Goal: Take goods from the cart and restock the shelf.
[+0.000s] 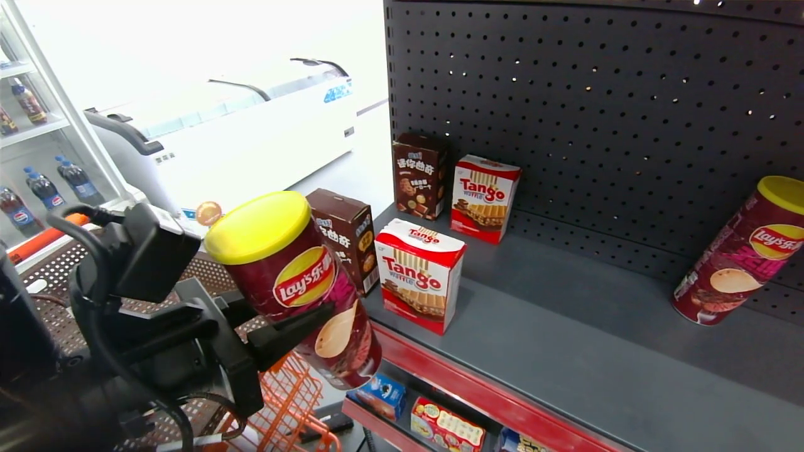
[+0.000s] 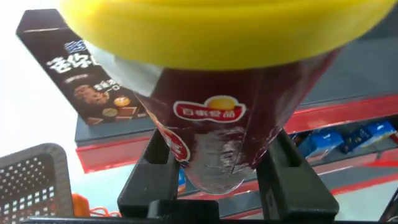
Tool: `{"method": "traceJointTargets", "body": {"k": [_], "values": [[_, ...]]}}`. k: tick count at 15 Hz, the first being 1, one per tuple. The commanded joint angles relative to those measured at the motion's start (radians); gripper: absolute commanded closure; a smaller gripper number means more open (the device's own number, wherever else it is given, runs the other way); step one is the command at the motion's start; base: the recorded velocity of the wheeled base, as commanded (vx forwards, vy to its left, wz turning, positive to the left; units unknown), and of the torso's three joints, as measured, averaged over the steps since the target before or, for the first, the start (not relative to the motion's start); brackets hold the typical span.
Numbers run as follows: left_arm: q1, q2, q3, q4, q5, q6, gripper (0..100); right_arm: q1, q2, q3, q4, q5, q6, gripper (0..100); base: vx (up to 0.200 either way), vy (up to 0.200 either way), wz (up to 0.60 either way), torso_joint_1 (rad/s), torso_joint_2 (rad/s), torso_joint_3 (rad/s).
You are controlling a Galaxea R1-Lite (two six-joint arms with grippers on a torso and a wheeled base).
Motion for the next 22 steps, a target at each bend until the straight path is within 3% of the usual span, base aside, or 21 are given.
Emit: {"method": "traceJointTargets", "body": {"k": [1,4,8,14,22], "values": [[-0.006,0.062,-0.032,0.0,-0.006,0.028,100,0.0,0.001,0.0,0.0,0.0,0.0,0,0.0,0.0,0.0,0.0,0.0,0.0],[-0.009,0.101,-0.078,0.002,-0.049,0.054,100,0.0,0.001,0.0,0.0,0.0,0.0,0,0.0,0.0,0.0,0.0,0.0,0.0],[-0.097,0.102,-0.081,0.008,-0.057,0.054,100,0.0,0.001,0.0,0.0,0.0,0.0,0,0.0,0.0,0.0,0.0,0.0,0.0],[-0.166,0.099,-0.078,0.008,-0.074,0.054,100,0.0,0.001,0.0,0.0,0.0,0.0,0,0.0,0.0,0.0,0.0,0.0,0.0],[-0.18,0.101,-0.087,0.006,-0.095,0.054,100,0.0,0.001,0.0,0.0,0.0,0.0,0,0.0,0.0,-0.6,0.002,0.0,0.002]]}}
